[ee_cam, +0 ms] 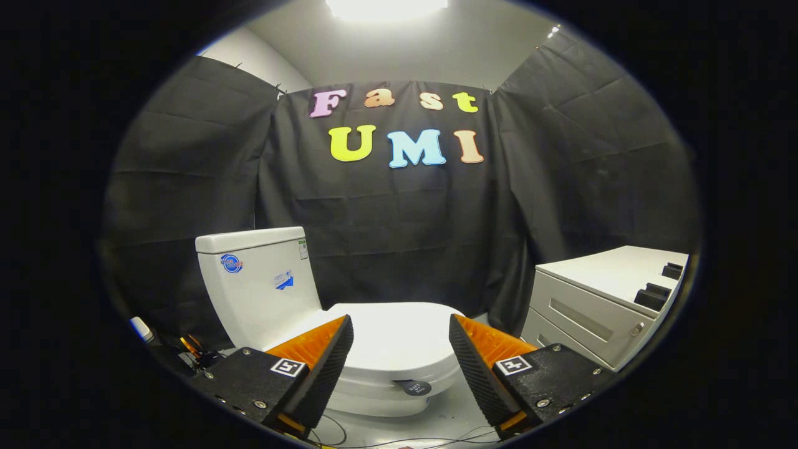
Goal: Open the toilet lid.
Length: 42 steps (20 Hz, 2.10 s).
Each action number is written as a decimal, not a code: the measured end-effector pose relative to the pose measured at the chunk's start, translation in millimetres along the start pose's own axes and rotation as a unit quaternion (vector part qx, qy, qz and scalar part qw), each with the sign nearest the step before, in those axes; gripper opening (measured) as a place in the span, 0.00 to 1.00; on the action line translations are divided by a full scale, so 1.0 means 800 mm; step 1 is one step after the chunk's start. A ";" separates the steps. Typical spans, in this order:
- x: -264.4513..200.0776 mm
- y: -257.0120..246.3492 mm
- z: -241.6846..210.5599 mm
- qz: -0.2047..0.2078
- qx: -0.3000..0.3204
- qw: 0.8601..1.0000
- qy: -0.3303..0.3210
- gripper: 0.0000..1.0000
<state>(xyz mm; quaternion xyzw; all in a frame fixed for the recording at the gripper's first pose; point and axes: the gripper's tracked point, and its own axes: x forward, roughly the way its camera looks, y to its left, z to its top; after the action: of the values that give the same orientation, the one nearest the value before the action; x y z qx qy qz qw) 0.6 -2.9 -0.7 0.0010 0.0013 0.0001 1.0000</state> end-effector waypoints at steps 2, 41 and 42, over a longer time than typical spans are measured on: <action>0.000 0.000 -0.002 0.000 0.000 1.000 0.001 0.95; 0.057 -0.010 -0.191 0.049 0.279 0.930 0.235 0.95; 0.059 -0.010 -0.198 0.046 0.291 0.924 0.244 0.95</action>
<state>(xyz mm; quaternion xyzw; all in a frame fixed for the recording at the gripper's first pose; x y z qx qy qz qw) 47.6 -10.9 -159.1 0.2916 0.2452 0.0463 0.9234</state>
